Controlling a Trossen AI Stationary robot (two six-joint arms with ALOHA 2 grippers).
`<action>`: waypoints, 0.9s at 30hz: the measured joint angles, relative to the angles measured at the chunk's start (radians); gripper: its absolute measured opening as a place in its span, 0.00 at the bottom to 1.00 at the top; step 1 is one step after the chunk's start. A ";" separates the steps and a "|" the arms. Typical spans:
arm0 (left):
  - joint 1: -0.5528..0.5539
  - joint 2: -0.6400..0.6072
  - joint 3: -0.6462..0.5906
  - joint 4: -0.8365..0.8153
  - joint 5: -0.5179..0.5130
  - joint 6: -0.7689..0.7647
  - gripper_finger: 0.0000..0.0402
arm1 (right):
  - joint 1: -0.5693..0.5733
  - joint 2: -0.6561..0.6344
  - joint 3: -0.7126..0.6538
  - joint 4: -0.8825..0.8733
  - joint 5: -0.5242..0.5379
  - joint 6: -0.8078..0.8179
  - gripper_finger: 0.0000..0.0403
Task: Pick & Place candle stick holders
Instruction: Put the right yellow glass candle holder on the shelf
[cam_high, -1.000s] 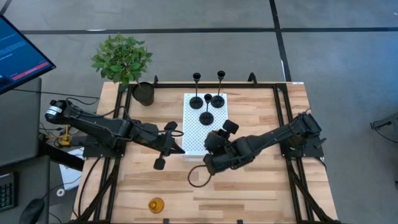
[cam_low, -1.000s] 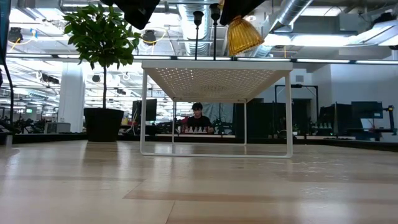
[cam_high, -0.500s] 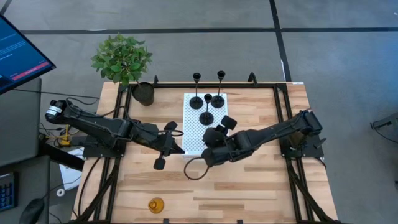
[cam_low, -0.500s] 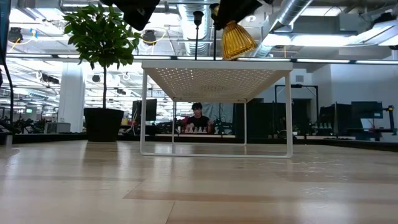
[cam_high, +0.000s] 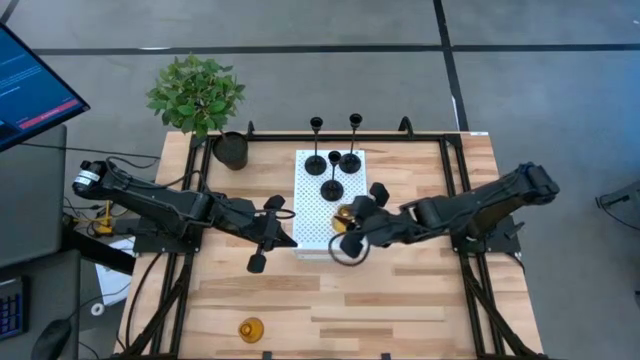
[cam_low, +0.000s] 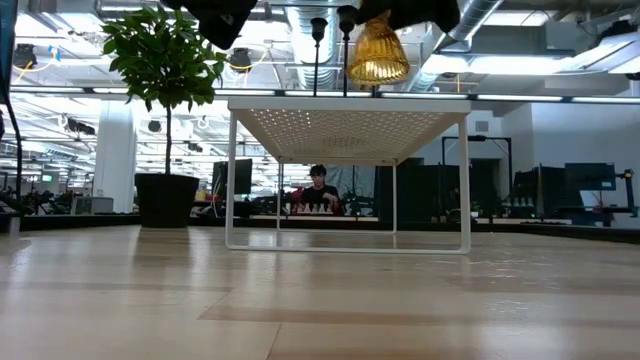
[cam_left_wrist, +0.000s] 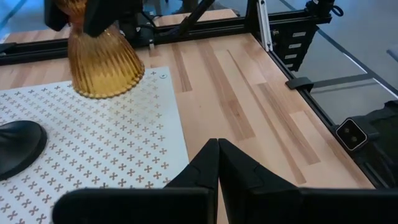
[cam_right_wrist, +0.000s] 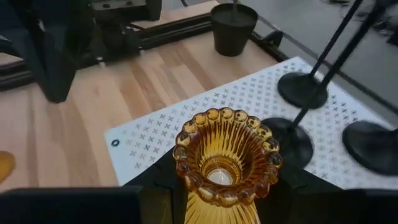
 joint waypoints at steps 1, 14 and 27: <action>0.000 0.000 0.000 0.000 0.000 0.000 0.02 | -0.005 -0.020 -0.033 0.025 -0.012 -0.002 0.30; 0.000 0.000 0.000 0.004 0.000 0.000 0.02 | -0.066 -0.103 -0.268 0.198 -0.085 -0.035 0.30; 0.000 0.000 0.000 0.004 0.000 0.000 0.02 | -0.096 -0.103 -0.279 0.234 -0.141 -0.055 0.32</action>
